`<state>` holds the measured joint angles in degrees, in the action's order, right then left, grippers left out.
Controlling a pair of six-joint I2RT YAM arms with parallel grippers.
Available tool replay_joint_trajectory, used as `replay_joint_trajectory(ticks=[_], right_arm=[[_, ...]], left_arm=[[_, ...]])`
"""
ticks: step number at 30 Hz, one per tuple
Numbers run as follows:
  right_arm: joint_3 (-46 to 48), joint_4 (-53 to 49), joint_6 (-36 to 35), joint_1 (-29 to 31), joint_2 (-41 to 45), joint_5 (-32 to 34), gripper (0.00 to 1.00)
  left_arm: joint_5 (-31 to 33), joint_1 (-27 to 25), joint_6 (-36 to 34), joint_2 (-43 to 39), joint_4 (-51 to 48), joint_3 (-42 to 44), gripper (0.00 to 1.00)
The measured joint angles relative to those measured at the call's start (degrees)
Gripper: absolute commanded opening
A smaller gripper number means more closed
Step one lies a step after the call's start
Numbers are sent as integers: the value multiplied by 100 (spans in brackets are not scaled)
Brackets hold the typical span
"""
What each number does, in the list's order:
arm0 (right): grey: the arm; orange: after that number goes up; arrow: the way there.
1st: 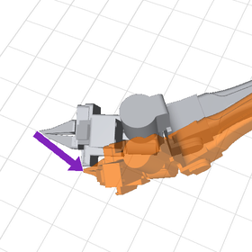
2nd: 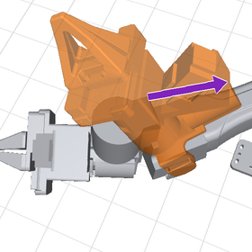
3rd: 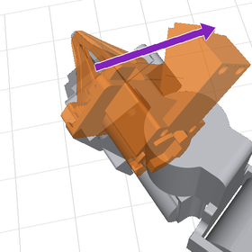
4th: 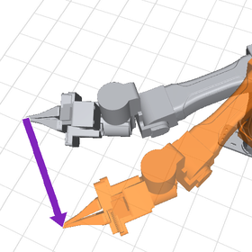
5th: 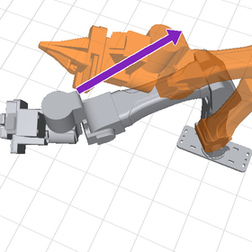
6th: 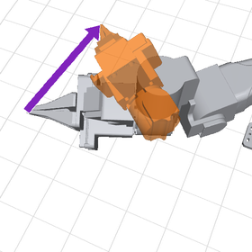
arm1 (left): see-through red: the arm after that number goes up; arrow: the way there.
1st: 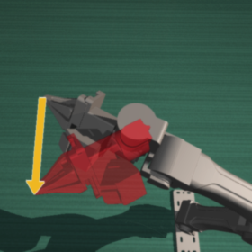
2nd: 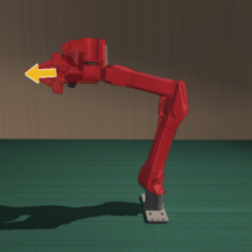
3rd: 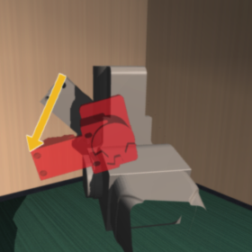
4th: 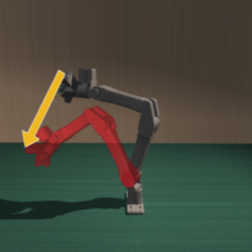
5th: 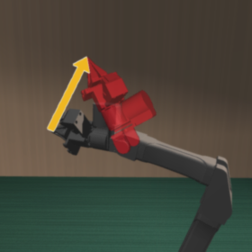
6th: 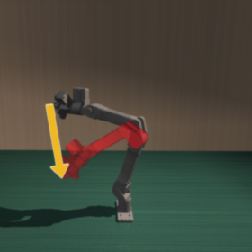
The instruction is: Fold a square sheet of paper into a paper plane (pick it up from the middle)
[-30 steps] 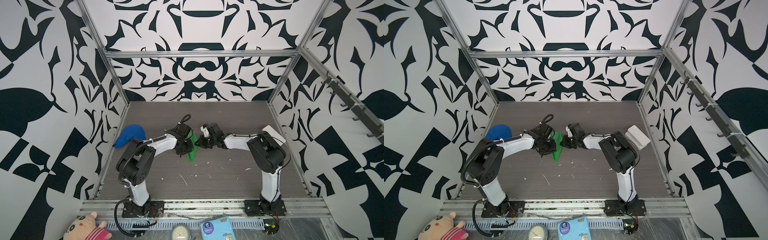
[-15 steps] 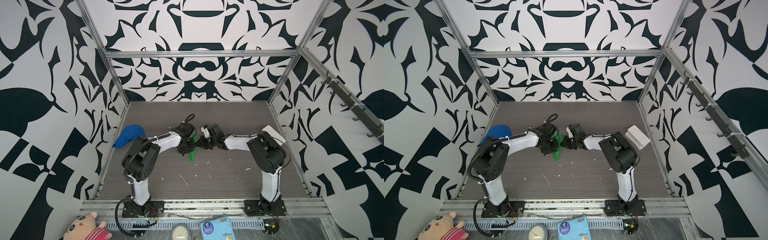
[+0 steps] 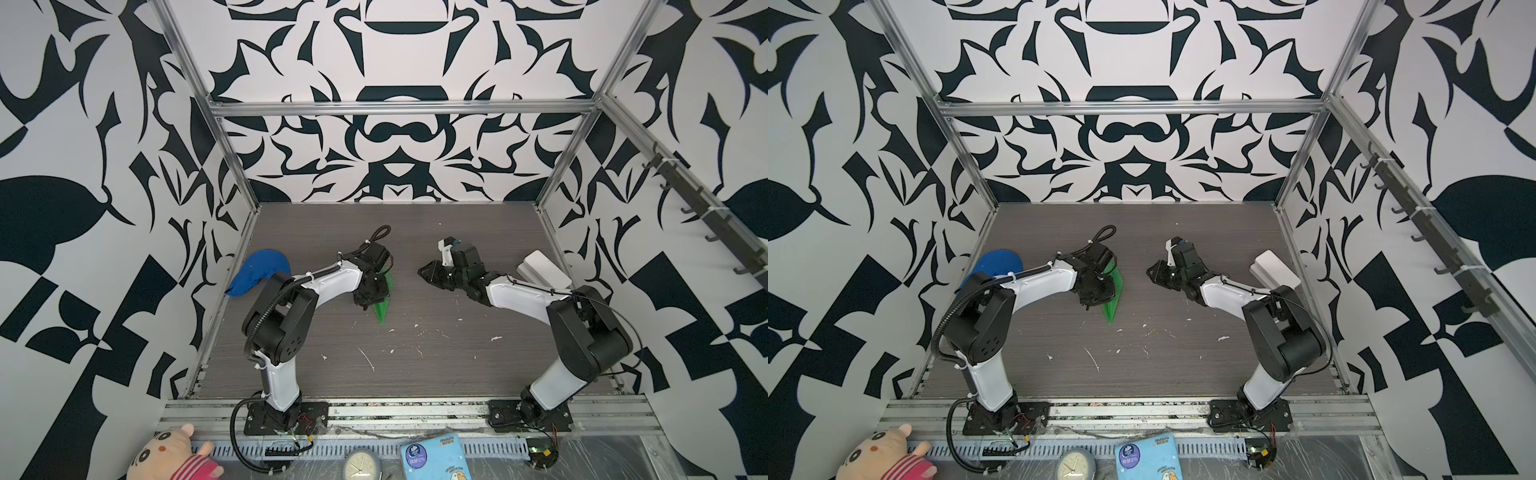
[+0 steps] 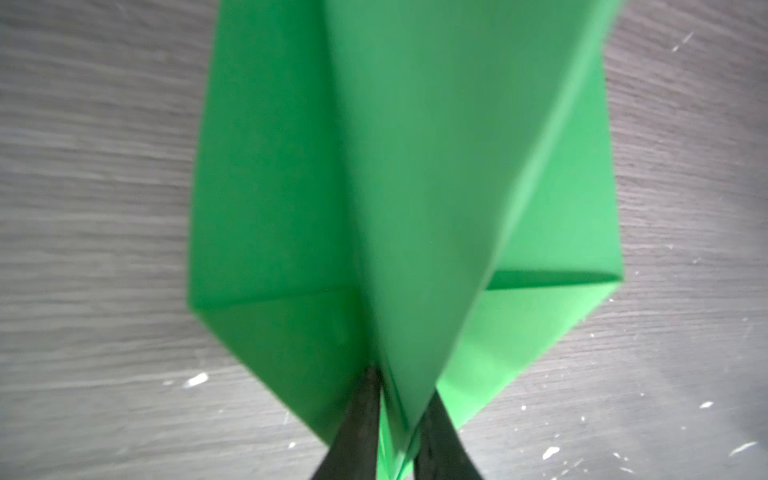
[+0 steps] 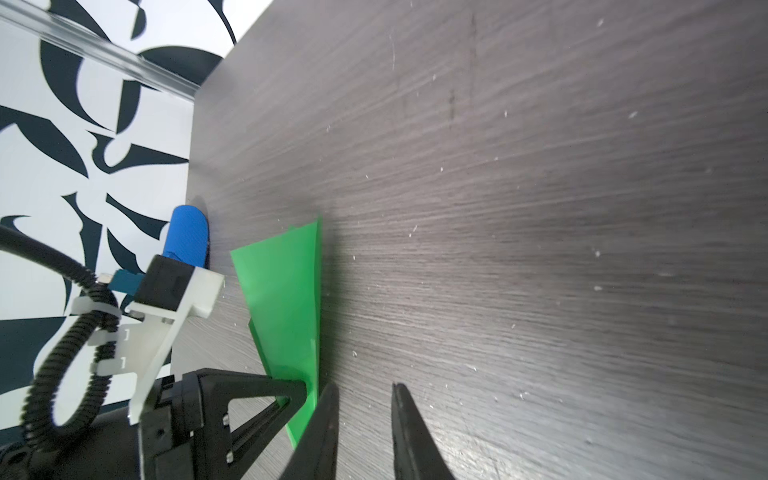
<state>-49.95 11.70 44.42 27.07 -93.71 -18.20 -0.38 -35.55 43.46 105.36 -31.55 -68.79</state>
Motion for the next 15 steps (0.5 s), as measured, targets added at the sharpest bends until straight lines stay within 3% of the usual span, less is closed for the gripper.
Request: replay_joint_trajectory(ticks=[12, 15], right_arm=[[177, 22, 9, 2, -52, 9, 25], [181, 44, 24, 2, -52, -4, 25]], left_arm=[[214, -48, -133, 385, -365, -398, 22], [275, -87, -153, 466, -450, -452, 26]])
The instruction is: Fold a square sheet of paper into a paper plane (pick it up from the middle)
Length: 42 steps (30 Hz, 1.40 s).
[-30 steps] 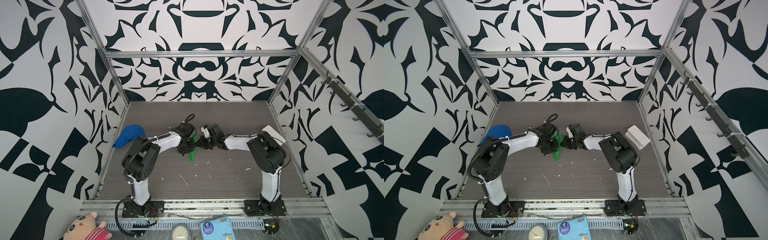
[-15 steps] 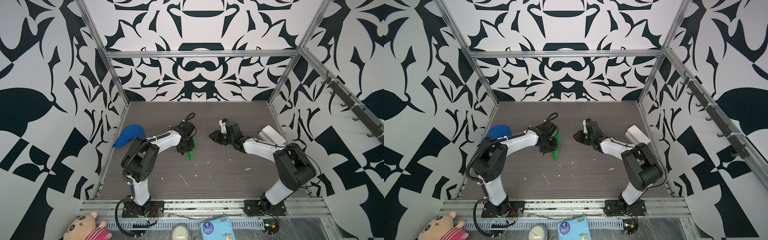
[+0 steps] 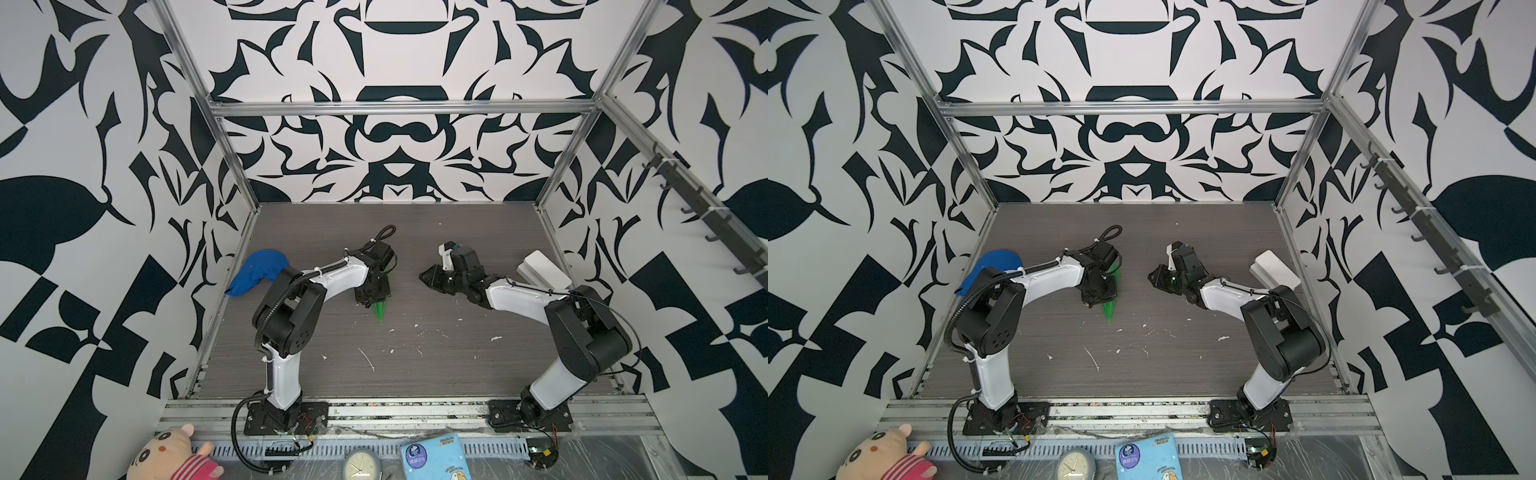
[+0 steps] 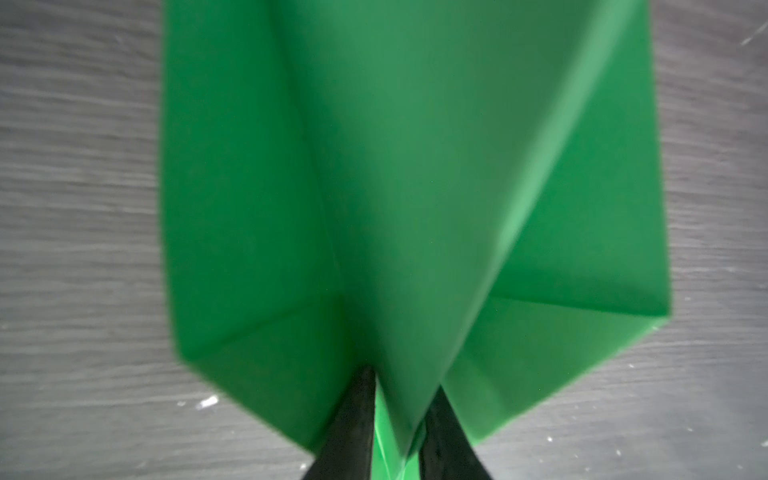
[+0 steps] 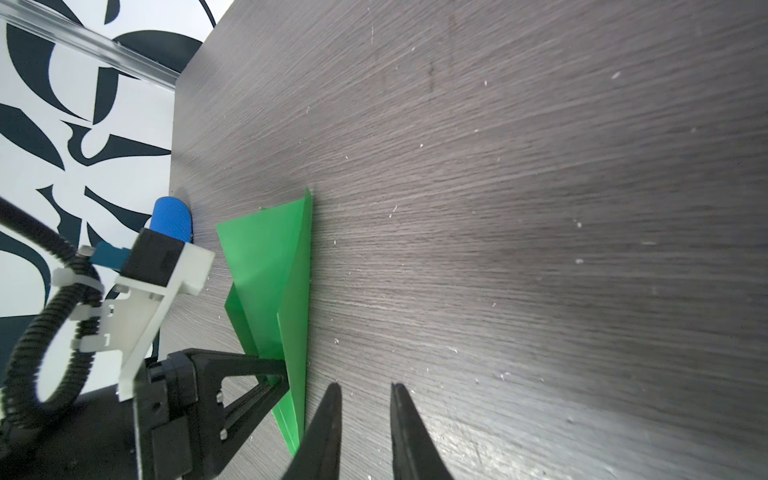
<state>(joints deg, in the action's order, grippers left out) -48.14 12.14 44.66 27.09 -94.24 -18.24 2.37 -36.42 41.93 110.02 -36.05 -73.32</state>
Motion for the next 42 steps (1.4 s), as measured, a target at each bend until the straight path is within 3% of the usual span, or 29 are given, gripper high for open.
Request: replay_joint_trajectory(ticks=[4, 14, 21, 26, 33, 42], right_arm=[[0, 68, 22, 0, -11, -28, 24], [2, 151, 44, 0, -74, -81, 24], [72, 195, 42, 0, -68, -9, 23], [219, 142, 39, -22, 94, 225, 23], [516, -83, 11, -254, 772, 608, 23], [632, -262, -50, -350, 892, 717, 23]], left_arm=[[107, -72, -46, 98, -133, -144, 26], [284, -138, -144, 125, -302, -254, 0], [302, -166, -177, 7, -343, -348, 0], [299, -214, -339, 101, -407, -1064, 1], [398, -223, -520, 1088, -511, -2647, 3], [411, -223, -538, 1954, -826, -3333, 10]])
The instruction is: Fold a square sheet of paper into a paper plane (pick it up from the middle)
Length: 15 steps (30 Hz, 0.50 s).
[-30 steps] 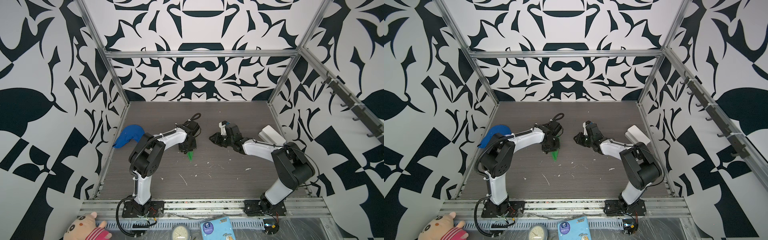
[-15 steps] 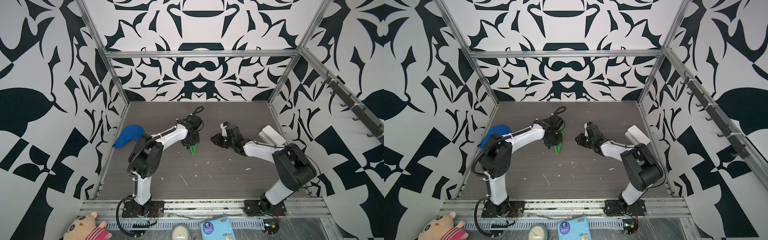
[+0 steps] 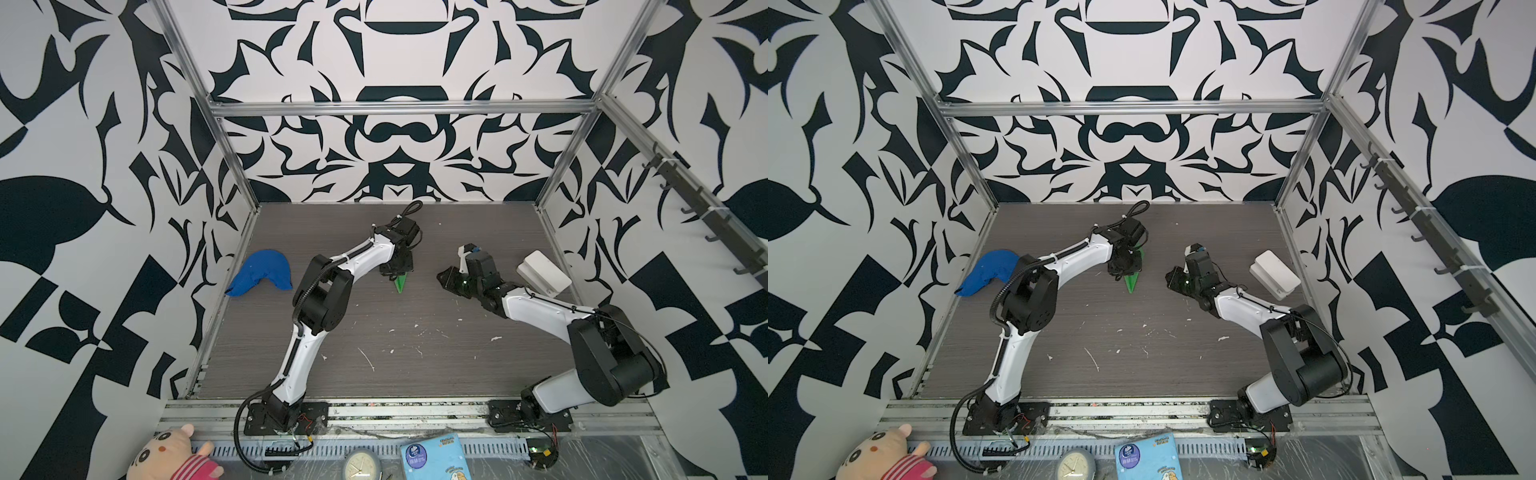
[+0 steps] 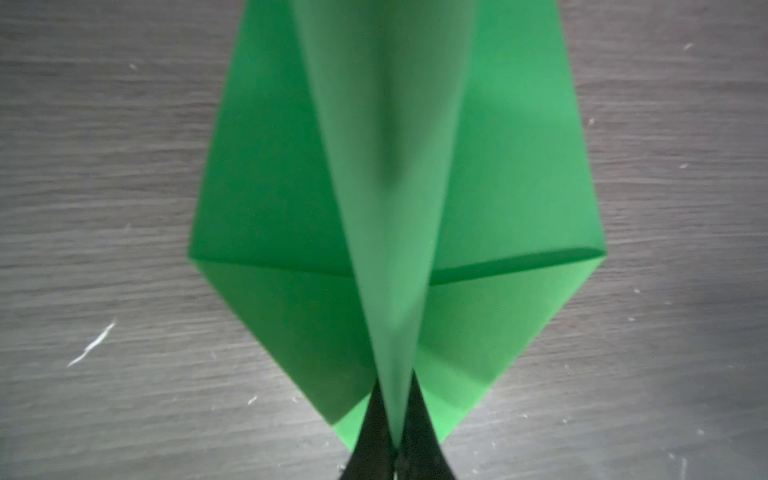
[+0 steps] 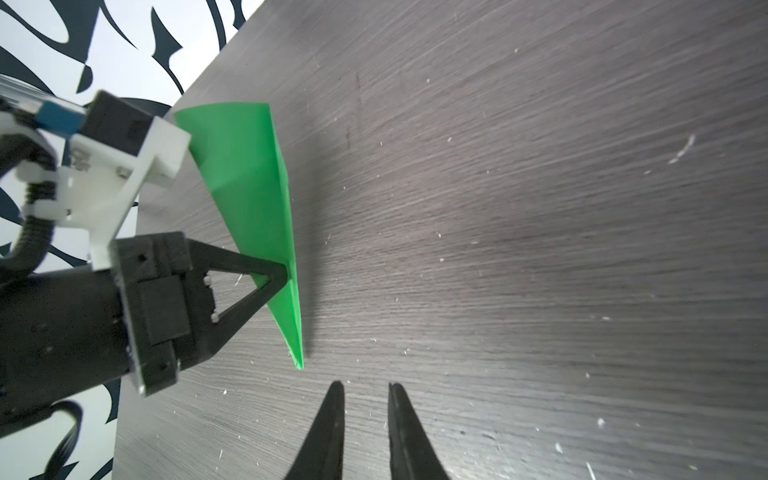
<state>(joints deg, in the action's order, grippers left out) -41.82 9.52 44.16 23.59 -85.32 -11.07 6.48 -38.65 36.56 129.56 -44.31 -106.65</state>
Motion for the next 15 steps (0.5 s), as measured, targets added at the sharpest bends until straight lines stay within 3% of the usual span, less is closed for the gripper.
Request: replay_joint_trajectory(ticks=[7, 15], right_arm=[[0, -4, 2, 0, 0, -28, 23], [0, 2, 4, 0, 0, -72, 23]], left_arm=[[15, 0, -15, 166, -85, -70, 23], [42, -7, -15, 225, -98, -81, 27]])
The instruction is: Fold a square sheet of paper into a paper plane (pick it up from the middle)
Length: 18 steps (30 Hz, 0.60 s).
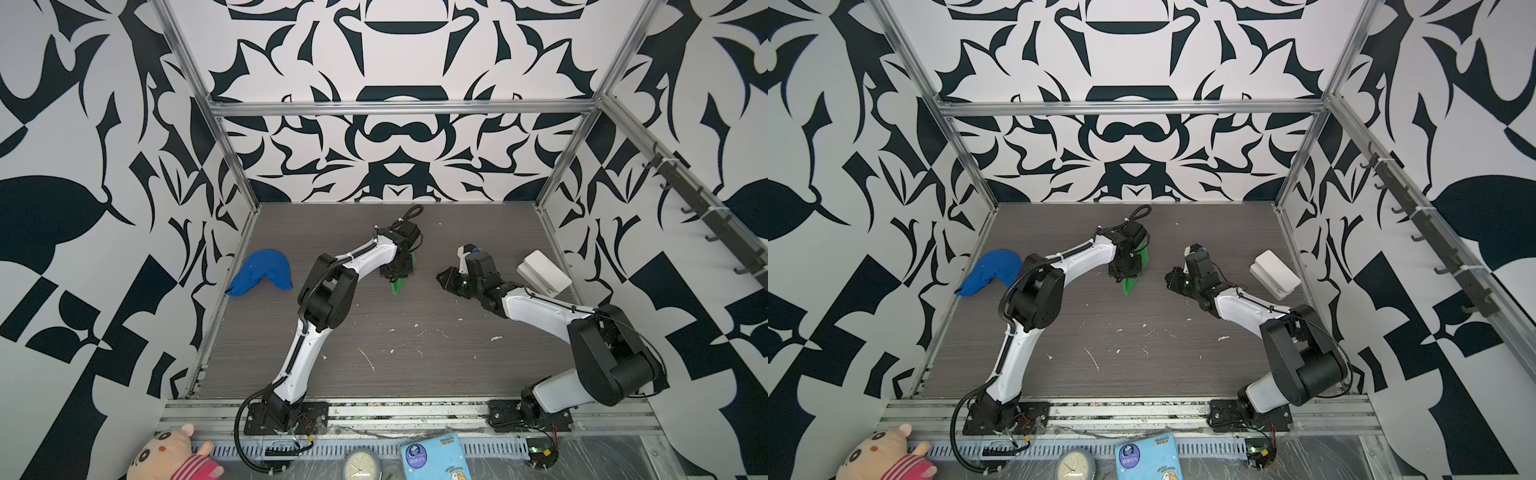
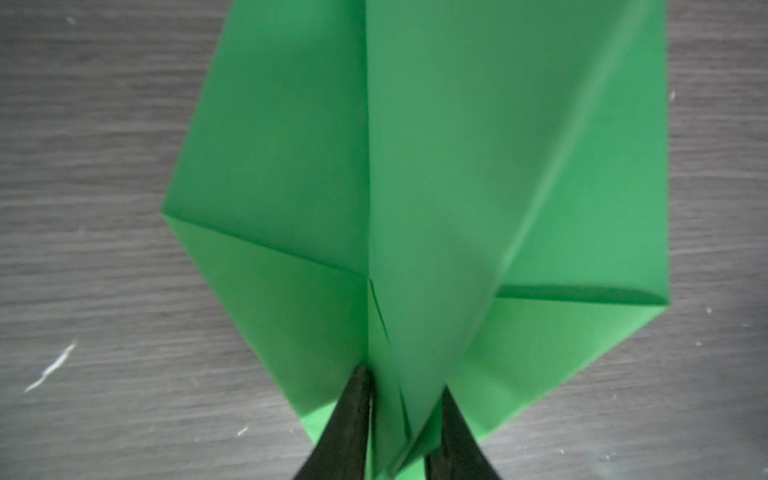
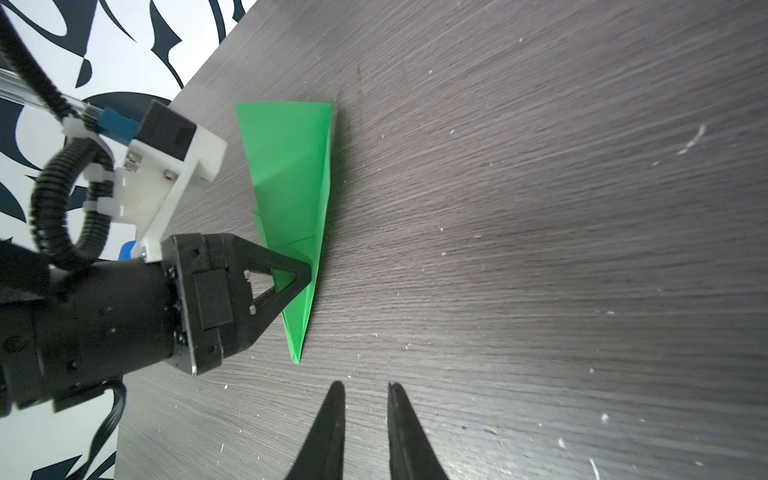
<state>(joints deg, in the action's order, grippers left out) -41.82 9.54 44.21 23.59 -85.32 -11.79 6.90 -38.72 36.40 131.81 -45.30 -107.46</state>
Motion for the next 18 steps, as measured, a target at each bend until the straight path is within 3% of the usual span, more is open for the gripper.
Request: replay_joint_trajectory(ticks=[9, 14, 18], right_arm=[[2, 20, 13, 0, -2, -63, 23], [2, 15, 20, 0, -2, -59, 24], [-11, -42, -2, 0, -2, -9, 28]], left_arm=[[214, -107, 201, 61, -94, -111, 27], [223, -144, 289, 22, -120, -240, 37], [262, -149, 293, -341, -133, -184, 52]])
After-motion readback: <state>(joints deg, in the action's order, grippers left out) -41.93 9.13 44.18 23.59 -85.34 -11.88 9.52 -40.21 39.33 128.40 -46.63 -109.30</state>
